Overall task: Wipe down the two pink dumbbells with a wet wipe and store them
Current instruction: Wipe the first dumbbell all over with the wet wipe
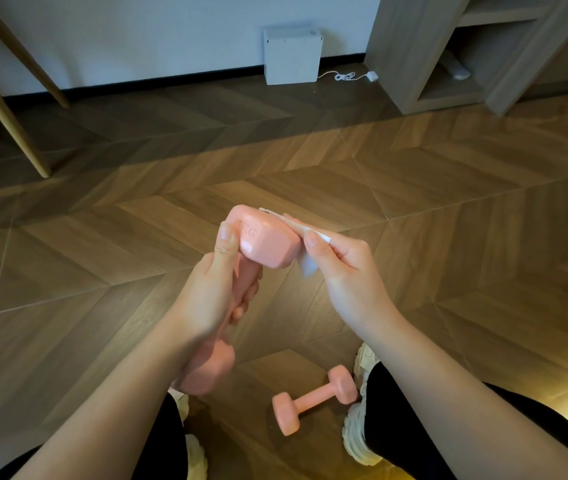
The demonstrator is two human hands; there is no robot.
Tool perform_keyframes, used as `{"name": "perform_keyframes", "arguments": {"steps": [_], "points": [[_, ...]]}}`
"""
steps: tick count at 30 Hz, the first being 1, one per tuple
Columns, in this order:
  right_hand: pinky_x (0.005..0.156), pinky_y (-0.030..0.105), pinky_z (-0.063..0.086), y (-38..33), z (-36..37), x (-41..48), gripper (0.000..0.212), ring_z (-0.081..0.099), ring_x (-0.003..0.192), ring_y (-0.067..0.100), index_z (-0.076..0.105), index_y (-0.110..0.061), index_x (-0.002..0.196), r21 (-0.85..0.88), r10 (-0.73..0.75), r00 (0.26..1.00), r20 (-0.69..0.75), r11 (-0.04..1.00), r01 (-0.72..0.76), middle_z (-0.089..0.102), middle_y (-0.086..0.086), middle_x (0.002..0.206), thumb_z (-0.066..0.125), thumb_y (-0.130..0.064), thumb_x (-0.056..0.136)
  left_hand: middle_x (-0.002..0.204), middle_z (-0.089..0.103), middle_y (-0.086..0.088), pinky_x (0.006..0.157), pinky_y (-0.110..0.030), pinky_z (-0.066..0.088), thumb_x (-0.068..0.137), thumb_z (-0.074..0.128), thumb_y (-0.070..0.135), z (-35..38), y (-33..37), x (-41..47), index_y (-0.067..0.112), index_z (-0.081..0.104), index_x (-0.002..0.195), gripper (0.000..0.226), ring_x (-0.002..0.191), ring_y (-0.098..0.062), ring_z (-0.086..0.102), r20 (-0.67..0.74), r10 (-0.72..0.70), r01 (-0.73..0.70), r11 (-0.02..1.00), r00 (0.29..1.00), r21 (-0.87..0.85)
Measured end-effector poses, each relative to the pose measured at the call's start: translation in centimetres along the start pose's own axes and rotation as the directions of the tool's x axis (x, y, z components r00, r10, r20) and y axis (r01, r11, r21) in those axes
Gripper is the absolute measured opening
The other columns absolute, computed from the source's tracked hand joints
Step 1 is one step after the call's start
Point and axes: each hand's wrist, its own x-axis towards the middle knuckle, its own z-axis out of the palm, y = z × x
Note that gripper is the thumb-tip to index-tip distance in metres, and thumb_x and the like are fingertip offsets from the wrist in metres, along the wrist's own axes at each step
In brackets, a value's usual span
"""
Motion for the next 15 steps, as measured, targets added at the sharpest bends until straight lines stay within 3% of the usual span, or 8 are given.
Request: {"name": "perform_keyframes", "arguments": {"steps": [2,3,4,5,8,10,12,15], "points": [[0.084,0.037,0.049,-0.1,0.0,0.2,0.038,0.064,0.109,0.033,0.073,-0.038,0.090,0.044,0.013,1.000,0.007,0.999,-0.013,0.073,0.016,0.106,0.043,-0.020,0.104,0.056,0.041,-0.008,0.046,-0.029,0.028,0.075,0.023,0.097,0.0,-0.1,-0.2,-0.008,0.053,0.095,0.111,0.049,-0.015,0.034,0.019,0.043,-0.043,0.999,0.999,0.005],[0.077,0.021,0.050,-0.1,0.0,0.3,0.032,0.067,0.101,0.016,0.075,-0.026,0.105,0.092,0.031,0.999,0.029,0.995,-0.034,0.075,-0.003,0.106,0.044,-0.022,0.102,0.057,0.038,-0.008,0.047,-0.029,0.027,0.076,0.024,0.096,0.0,-0.2,-0.3,-0.009,0.050,0.091,0.109,0.050,-0.015,0.033,0.027,0.058,-0.058,0.998,0.998,0.001],[0.079,0.015,0.048,-0.2,0.0,0.4,0.033,0.064,0.099,0.002,0.072,-0.013,0.118,0.133,0.042,0.998,0.042,0.990,-0.048,0.073,-0.011,0.113,0.044,-0.022,0.101,0.058,0.036,-0.009,0.048,-0.030,0.025,0.076,0.025,0.096,0.0,-0.3,-0.4,-0.008,0.048,0.088,0.107,0.052,-0.015,0.032,0.034,0.066,-0.066,0.998,0.997,-0.006],[0.089,0.016,0.048,-0.1,0.0,0.6,0.035,0.061,0.106,-0.003,0.067,-0.006,0.125,0.160,0.045,0.997,0.057,0.986,-0.053,0.069,-0.007,0.123,0.044,-0.020,0.102,0.060,0.034,-0.010,0.049,-0.032,0.023,0.077,0.027,0.095,0.1,-0.5,-0.6,-0.006,0.047,0.085,0.104,0.053,-0.015,0.030,0.043,0.069,-0.068,0.998,0.997,-0.016],[0.114,0.034,0.037,0.2,-0.2,0.7,0.034,0.050,0.132,0.008,0.063,-0.002,0.128,0.165,0.007,0.996,0.092,0.986,-0.022,0.060,0.004,0.137,0.042,-0.015,0.104,0.061,0.025,-0.008,0.052,-0.037,0.017,0.079,0.032,0.093,0.4,-0.6,-1.2,0.014,0.039,0.066,0.080,0.058,-0.018,0.022,0.083,0.065,-0.063,0.998,0.994,-0.032],[0.112,0.030,0.039,-0.1,-0.2,0.6,0.034,0.051,0.131,0.007,0.064,-0.003,0.127,0.154,0.025,0.994,0.105,0.987,-0.041,0.062,0.002,0.135,0.043,-0.016,0.104,0.060,0.025,-0.003,0.052,-0.036,0.017,0.079,0.034,0.093,0.6,-0.3,-1.4,0.022,0.037,0.062,0.073,0.057,-0.017,0.022,0.108,0.056,-0.055,0.998,0.993,-0.008],[0.097,0.024,0.048,-0.2,-0.1,0.4,0.036,0.060,0.120,0.009,0.066,-0.006,0.125,0.120,0.033,0.996,0.086,0.992,-0.043,0.067,0.001,0.127,0.044,-0.022,0.102,0.060,0.023,-0.007,0.052,-0.035,0.018,0.076,0.034,0.094,0.7,-0.1,-1.4,0.017,0.035,0.063,0.078,0.055,-0.015,0.024,0.117,0.046,-0.050,0.998,0.992,0.032],[0.094,0.045,0.049,0.1,0.0,0.2,0.036,0.062,0.115,0.025,0.065,-0.007,0.125,0.081,0.032,0.998,0.062,0.996,-0.037,0.069,0.009,0.123,0.044,-0.023,0.100,0.061,0.026,-0.017,0.052,-0.037,0.020,0.073,0.027,0.098,0.6,-0.2,-1.0,-0.003,0.037,0.071,0.101,0.051,-0.017,0.028,0.113,0.017,-0.031,0.991,0.993,0.126]]}}
